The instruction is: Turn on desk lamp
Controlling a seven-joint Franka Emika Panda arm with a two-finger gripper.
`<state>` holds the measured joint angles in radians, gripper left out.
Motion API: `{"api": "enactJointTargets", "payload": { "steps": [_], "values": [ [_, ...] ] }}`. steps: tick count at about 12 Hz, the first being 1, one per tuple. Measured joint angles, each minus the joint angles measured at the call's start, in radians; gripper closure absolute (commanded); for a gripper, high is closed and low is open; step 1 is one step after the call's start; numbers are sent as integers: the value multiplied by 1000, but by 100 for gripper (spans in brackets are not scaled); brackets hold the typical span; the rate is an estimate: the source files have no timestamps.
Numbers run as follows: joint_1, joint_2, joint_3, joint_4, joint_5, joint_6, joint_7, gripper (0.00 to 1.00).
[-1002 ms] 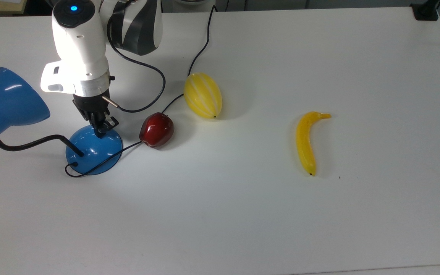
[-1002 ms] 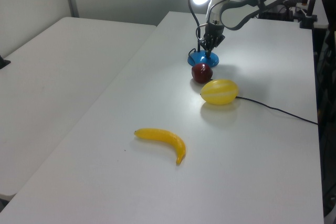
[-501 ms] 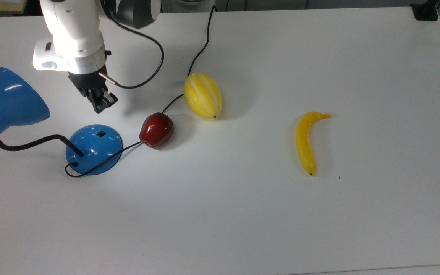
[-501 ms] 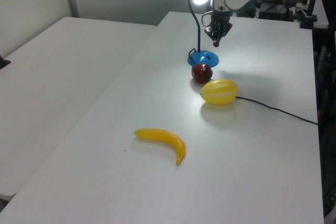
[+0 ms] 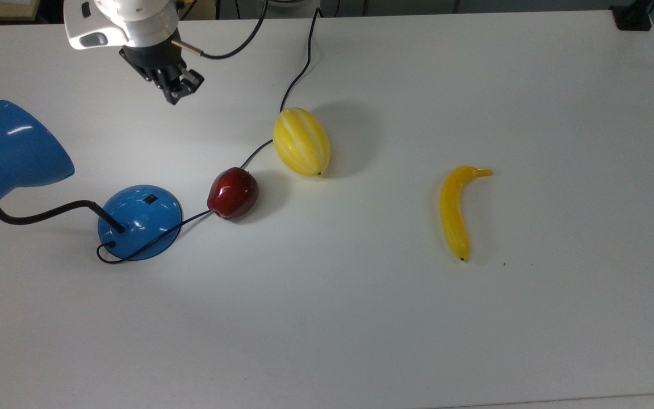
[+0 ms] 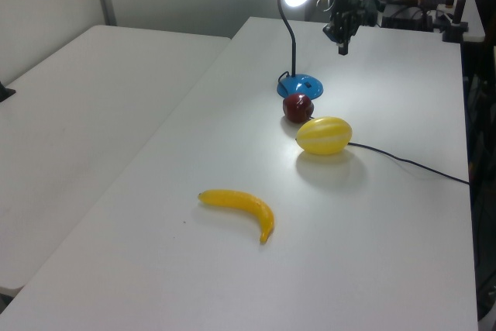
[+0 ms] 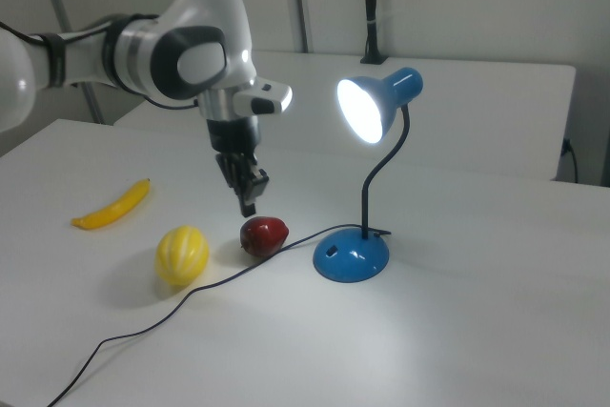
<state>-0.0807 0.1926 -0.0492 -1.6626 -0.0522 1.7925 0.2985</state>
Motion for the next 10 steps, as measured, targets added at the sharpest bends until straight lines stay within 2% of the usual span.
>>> {"api": "enactJointTargets", "payload": {
  "steps": [1, 2, 5, 10],
  "values": [
    [6, -23, 0, 0, 17, -36, -23, 12],
    [8, -55, 0, 0, 36, -78, -64, 0],
    [21, -119, 1, -1, 48, -185, -183, 0],
    [39, -143, 1, -1, 48, -220, -201, 0]
  ]
}}
